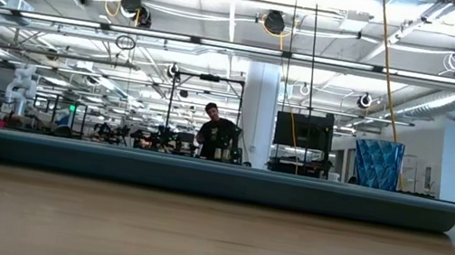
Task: Pick and place plate/cup/fork/spoon on tray
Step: Put the light blue plate on the blue tray
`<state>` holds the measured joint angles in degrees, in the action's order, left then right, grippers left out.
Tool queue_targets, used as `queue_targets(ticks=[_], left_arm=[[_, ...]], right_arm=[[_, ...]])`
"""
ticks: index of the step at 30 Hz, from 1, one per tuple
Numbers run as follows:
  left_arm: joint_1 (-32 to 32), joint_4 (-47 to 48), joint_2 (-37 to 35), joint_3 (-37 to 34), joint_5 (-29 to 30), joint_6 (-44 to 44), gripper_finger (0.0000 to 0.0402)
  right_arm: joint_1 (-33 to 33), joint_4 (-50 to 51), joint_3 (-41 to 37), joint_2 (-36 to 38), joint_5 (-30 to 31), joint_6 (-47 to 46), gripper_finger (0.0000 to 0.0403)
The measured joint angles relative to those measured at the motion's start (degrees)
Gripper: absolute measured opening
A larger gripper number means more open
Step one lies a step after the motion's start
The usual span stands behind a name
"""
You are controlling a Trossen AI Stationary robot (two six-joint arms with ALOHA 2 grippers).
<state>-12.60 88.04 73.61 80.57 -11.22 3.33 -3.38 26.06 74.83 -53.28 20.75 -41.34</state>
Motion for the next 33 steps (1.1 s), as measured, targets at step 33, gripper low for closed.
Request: queue_targets(ticks=[33], left_arm=[[30.4, -26.0, -4.4, -35.1, -2.2, 15.5, 0.0236]], right_arm=[[-0.3, 0.8, 0.0, -0.4, -6.0, -2.9, 0.0121]])
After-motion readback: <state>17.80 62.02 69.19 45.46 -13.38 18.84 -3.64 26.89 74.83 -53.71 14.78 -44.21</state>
